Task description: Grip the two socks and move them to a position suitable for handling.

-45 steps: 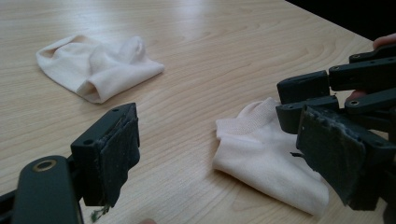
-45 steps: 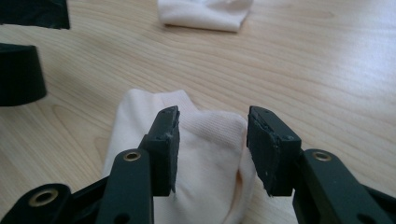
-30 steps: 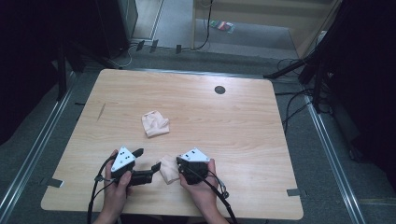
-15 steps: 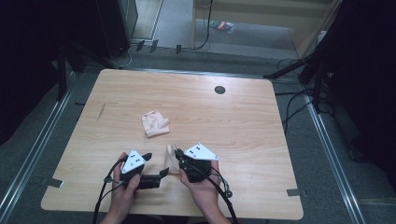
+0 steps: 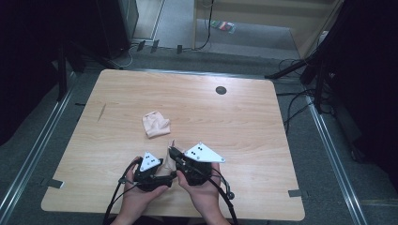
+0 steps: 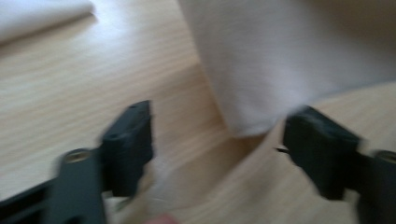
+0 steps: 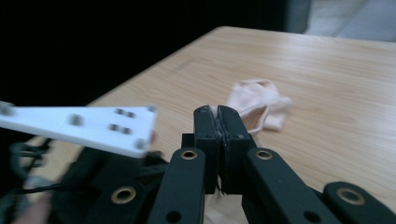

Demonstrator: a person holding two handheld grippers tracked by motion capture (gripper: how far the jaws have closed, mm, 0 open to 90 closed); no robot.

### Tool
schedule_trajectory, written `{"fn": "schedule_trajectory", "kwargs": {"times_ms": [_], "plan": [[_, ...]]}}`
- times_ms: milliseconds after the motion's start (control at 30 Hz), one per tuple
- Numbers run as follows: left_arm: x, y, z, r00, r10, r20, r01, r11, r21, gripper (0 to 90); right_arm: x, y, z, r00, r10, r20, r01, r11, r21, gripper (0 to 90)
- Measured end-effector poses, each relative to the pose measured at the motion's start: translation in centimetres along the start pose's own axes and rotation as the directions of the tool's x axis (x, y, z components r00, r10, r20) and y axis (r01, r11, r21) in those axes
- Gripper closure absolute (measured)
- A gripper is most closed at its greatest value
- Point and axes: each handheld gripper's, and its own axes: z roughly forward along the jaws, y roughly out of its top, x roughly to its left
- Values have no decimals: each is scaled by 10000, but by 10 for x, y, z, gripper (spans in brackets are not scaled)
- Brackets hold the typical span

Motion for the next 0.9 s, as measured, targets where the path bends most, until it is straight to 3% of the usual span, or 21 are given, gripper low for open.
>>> {"fn": "schedule_trajectory", "kwargs": {"times_ms": [67, 133, 167, 200, 233, 267, 300, 333, 367, 400, 433, 467, 500, 533, 567, 600, 700, 733, 767, 800, 900], "plan": [[6, 2, -9, 10000, 27, -73, -32, 9983, -581, 553, 3, 4, -3, 9987, 58, -499, -69, 9997, -213, 888], [8, 3, -13, 9996, 108, -262, -126, 9973, -721, 741, 4, 6, -6, 9982, -30, -595, 6, 9992, -411, 888], [16, 5, -27, 9900, 477, -1325, -626, 9920, -1101, 806, 3, 8, -9, 9985, -195, -506, 162, 9978, -649, 889], [18, 5, -35, 9739, 762, -2138, -1052, 9862, -1277, 833, 1, 8, -10, 9990, -119, -437, 90, 9978, -659, 889], [18, 5, -35, 9739, 762, -2138, -1052, 9862, -1277, 855, 1, 8, -10, 9990, -119, -437, 90, 9978, -659, 889], [18, 7, -46, 9159, 1583, -3689, -2229, 9648, -1394, 877, -7, 6, -9, 9997, 121, -197, -132, 9982, -577, 890], [16, 7, -48, 8898, 2036, -4085, -2725, 9549, -1176, 881, -10, 4, -8, 9997, 175, -144, -182, 9986, -495, 891], [15, 8, -46, 8766, 2379, -4183, -2967, 9516, -805, 882, -14, 1, -5, 9997, 258, 10, -258, 9992, -309, 891], [13, 7, -41, 8764, 2632, -4034, -3018, 9528, -340, 883, -19, -3, -1, 9993, 354, 132, -352, 9993, -120, 891], [12, 5, -35, 8833, 2791, -3767, -3019, 9533, -16, 884, -24, -9, 3, 9986, 430, 300, -434, 9990, 143, 891], [11, 2, -28, 8988, 2801, -3372, -2881, 9572, 273, 884, -30, -14, 7, 9973, 563, 463, -582, 9975, 409, 891], [11, 2, -28, 8988, 2801, -3372, -2881, 9572, 273, 883, -36, -20, 10, 9954, 691, 664, -734, 9952, 651, 891], [10, -3, -18, 9241, 2840, -2556, -2670, 9585, 995, 876, -43, -27, 13, 9934, 679, 921, -764, 9928, 925, 891], [9, -4, -14, 9330, 2782, -2281, -2608, 9598, 1039, 860, -47, -31, 14, 9916, 742, 1064, -859, 9901, 1108, 891], [9, -4, -14, 9330, 2782, -2281, -2608, 9598, 1039, 837, -53, -35, 16, 9900, 791, 1167, -950, 9858, 1383, 891], [8, -5, -12, 9463, 2759, -1683, -2626, 9600, 972, 796, -59, -40, 17, 9879, 742, 1360, -969, 9809, 1687, 891], [11, -4, -10, 9590, 2754, -667, -2674, 9575, 1080, 585, -69, -48, 18, 9854, 565, 1608, -900, 9738, 2091, 891], [11, -4, -10, 9590, 2754, -667, -2674, 9575, 1080, 531, -69, -48, 18, 9854, 565, 1608, -900, 9738, 2091, 891], [16, -3, -12, 9701, 2429, -6, -2417, 9654, 982, 456, -75, -51, 18, 9840, 448, 1722, -845, 9693, 2309, 884], [19, -2, -14, 9748, 2201, 352, -2224, 9713, 849, 409, -77, -52, 18, 9845, 439, 1697, -840, 9678, 2373, 874], [35, 2, -24, 9806, 1624, 1100, -1669, 9854, 332, 323, -85, -51, 14, 9791, 585, 1948, -1038, 9674, 2309, 726]]}}
